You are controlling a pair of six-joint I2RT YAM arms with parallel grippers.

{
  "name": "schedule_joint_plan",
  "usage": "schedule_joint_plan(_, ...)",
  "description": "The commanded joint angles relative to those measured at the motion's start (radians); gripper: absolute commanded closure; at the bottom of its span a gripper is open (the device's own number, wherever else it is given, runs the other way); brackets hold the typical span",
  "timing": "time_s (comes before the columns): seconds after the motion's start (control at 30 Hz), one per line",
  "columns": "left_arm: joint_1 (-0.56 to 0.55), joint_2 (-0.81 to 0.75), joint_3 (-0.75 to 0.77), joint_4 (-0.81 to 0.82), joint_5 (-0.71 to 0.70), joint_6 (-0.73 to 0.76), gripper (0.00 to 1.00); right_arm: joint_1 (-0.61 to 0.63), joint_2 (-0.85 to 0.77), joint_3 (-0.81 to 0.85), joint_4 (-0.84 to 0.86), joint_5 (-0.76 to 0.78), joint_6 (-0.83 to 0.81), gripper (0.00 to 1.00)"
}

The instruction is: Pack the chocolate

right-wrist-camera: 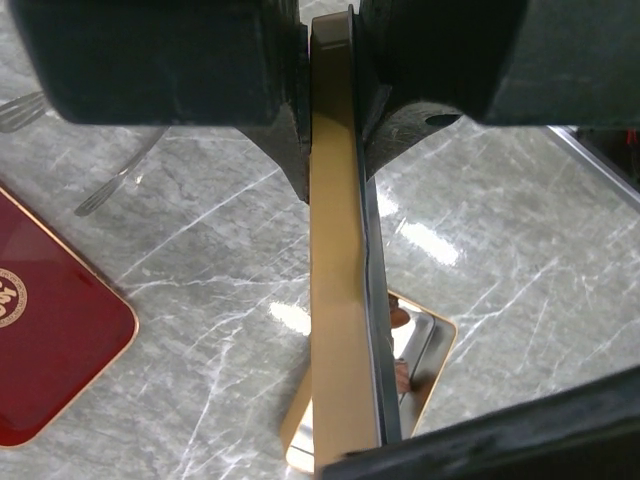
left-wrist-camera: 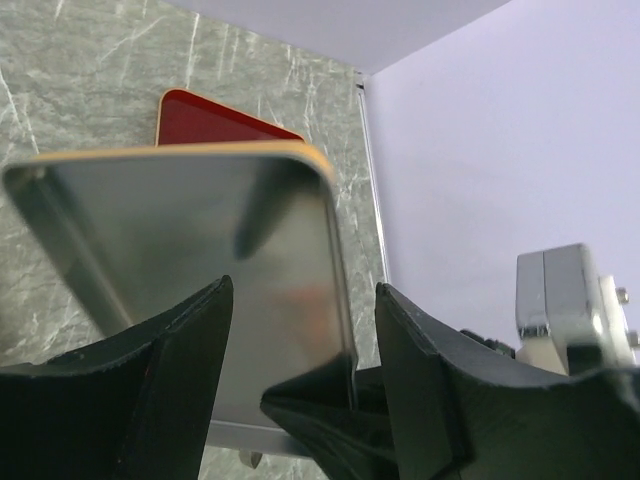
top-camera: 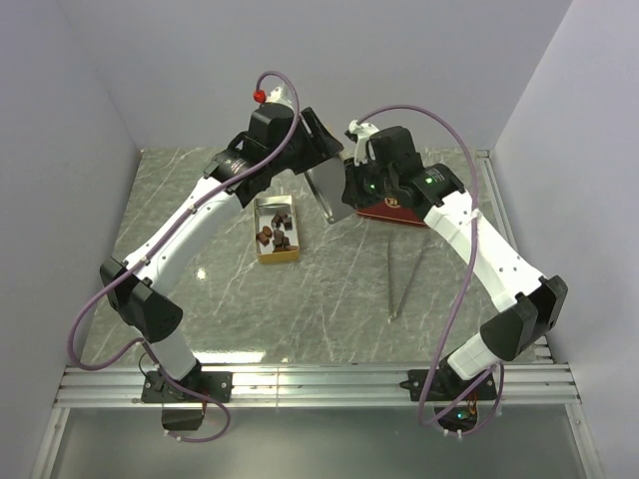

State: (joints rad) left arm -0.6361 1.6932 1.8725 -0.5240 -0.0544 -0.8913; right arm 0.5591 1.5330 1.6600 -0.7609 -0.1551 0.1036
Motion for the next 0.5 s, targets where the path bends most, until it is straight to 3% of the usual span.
schedule_joint_plan(0.0,0.003,-0.018,0.033,0.033,0.024,-0.017,0.35,0.031,-0.027,0.015,0.011,0.026,-0.039,0.94)
schedule_joint_plan(0.2,0.003,-0.023,0.010,0.047,0.021,-0.024,0.39,0.056,-0.020,0.020,0.002,0.055,-0.059,0.94)
schedule_joint_plan(0.3,0.003,-0.023,0.007,0.047,0.024,-0.029,0.55,0.068,-0.020,0.020,0.003,0.068,-0.067,0.94)
schedule_joint_plan(0.33,0.003,-0.024,0.005,0.048,0.024,-0.028,0.66,0.068,-0.022,0.020,0.000,0.074,-0.070,0.94)
schedule_joint_plan(0.47,0.001,-0.024,0.011,0.042,0.014,-0.024,0.84,0.079,-0.017,0.020,-0.005,0.080,-0.076,0.94)
